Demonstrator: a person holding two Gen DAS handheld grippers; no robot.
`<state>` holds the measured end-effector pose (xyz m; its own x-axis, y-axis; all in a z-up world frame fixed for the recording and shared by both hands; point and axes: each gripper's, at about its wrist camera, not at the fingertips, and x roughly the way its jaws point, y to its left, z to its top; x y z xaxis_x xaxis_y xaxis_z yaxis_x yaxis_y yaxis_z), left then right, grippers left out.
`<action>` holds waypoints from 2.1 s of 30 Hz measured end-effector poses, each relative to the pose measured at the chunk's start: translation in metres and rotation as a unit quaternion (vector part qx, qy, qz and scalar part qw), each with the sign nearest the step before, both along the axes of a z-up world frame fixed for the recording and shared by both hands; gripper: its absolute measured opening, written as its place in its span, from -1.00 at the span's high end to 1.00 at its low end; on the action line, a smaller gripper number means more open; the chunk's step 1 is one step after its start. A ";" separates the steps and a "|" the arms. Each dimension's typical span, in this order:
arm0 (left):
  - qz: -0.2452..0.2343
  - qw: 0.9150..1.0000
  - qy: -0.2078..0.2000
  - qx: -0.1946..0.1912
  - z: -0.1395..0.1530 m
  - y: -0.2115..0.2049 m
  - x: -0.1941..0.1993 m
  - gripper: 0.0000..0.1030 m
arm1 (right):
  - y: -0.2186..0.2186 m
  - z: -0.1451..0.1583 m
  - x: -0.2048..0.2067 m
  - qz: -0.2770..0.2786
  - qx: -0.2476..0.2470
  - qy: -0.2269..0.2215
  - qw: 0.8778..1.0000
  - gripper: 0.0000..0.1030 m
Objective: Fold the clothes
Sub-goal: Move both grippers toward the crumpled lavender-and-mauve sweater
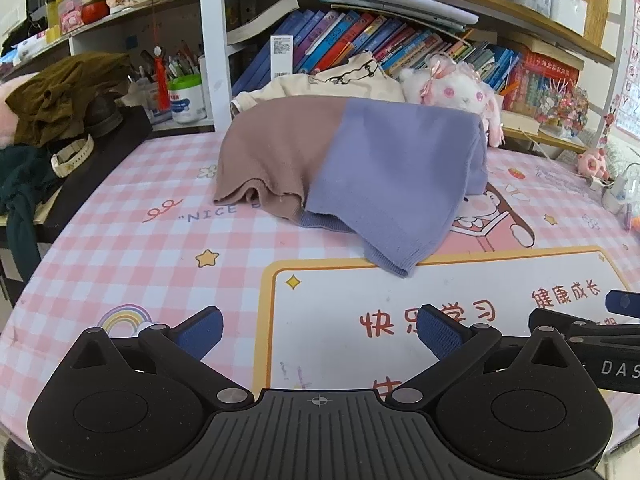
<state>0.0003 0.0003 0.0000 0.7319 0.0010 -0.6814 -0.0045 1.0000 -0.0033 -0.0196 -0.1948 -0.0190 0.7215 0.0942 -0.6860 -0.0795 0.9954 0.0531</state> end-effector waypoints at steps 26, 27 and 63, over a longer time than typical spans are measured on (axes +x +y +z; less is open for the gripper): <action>-0.002 0.999 0.023 -0.024 -0.001 0.005 0.005 -1.00 | -0.001 -0.004 0.006 0.000 0.001 0.010 1.000 -0.94; -0.002 0.999 0.023 -0.025 -0.001 0.005 0.005 -1.00 | 0.000 -0.004 0.007 0.000 0.001 0.010 1.000 -0.94; -0.004 0.999 0.026 -0.036 -0.003 0.009 0.010 -1.00 | 0.000 -0.004 0.009 0.000 0.004 0.016 1.000 -0.94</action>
<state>0.0100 0.0091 -0.0034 0.6947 -0.0550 -0.7172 0.0017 0.9972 -0.0749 -0.0103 -0.1945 -0.0234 0.6996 0.0987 -0.7077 -0.0767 0.9951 0.0630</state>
